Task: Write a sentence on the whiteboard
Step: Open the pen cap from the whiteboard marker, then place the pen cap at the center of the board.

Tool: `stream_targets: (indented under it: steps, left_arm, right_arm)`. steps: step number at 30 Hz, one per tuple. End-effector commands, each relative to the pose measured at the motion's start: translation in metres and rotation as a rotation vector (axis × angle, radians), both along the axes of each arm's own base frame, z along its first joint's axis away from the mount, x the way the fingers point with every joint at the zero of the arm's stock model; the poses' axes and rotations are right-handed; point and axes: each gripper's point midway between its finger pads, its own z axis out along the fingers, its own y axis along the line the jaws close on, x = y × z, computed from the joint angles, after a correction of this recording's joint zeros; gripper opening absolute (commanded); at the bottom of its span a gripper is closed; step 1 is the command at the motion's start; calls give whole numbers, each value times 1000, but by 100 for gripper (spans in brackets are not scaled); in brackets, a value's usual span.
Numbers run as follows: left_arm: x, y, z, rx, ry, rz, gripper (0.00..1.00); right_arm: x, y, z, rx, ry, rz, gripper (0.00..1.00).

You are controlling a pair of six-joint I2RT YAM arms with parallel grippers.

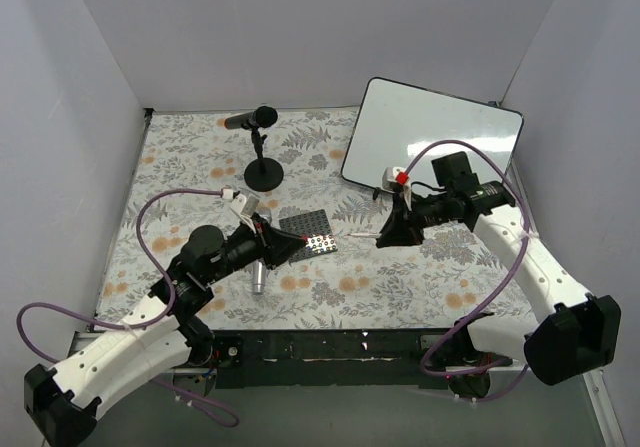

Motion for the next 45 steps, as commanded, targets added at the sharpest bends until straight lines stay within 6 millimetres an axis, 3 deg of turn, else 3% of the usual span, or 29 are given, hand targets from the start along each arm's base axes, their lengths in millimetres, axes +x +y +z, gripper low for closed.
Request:
stream_targets:
  steps: [1, 5, 12, 22, 23, 28, 29, 33, 42, 45]
  left_arm:
    - [10, 27, -77, 237, 249, 161, 0]
    - [19, 42, -122, 363, 374, 275, 0]
    - [33, 63, -167, 522, 472, 419, 0]
    - [47, 69, -205, 664, 550, 497, 0]
    - [49, 67, -205, 664, 550, 499, 1]
    - [48, 64, -206, 668, 559, 484, 23]
    - [48, 63, -205, 665, 560, 480, 31]
    - [50, 62, -200, 653, 555, 478, 45]
    - [55, 50, -178, 633, 534, 439, 56]
    - [57, 34, -158, 598, 492, 356, 65]
  right_arm:
    - [25, -29, -9, -34, -83, -162, 1]
    - [33, -47, -8, -11, -112, -228, 1]
    - [40, -63, -15, 15, -117, -292, 1]
    - [43, -73, -19, 39, -116, -328, 1]
    - [41, -72, -18, 45, -115, -323, 1]
    - [42, -74, -21, 56, -110, -331, 1]
    - [42, -73, -21, 62, -102, -327, 1]
    - [41, -74, -20, 70, -100, -325, 1]
    - [40, -73, -19, 79, -100, -317, 1]
    - [39, -72, -18, 82, -100, -313, 1]
